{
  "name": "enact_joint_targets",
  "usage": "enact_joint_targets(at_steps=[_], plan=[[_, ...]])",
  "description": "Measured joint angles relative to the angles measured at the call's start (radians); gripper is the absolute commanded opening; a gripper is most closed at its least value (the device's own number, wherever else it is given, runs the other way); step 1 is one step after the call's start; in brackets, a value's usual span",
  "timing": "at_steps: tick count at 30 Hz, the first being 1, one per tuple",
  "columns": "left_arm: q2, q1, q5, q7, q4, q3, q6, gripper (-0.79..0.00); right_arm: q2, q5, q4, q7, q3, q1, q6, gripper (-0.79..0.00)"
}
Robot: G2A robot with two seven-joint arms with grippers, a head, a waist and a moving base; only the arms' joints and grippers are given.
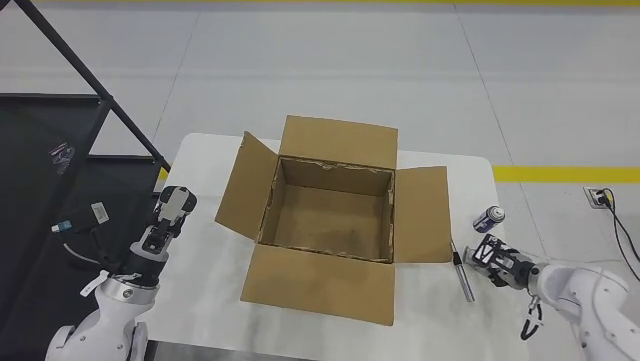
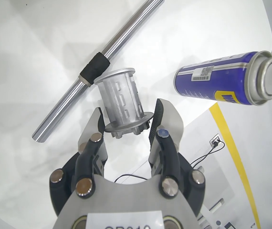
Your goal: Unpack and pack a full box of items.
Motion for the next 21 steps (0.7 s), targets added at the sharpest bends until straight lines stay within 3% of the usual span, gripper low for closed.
enact_joint_targets(at_steps=[4,13,21], plan=[[0.0,0.0,0.0,0.0,0.0,0.0,0.0,0.0,0.008,0.019,-0.01,-0.025,0.027,-0.007,-0.028,-0.785],[0.0,0.0,0.0,0.0,0.0,0.0,0.0,0.0,0.038,0.089,-0.134,-0.113,0.168,-0.098,-0.124,-0.785],[0.0,0.0,0.0,0.0,0.0,0.0,0.0,0.0,0.053,0.212,-0.332,-0.137,0.299,-0.21,-0.154,-0.785]])
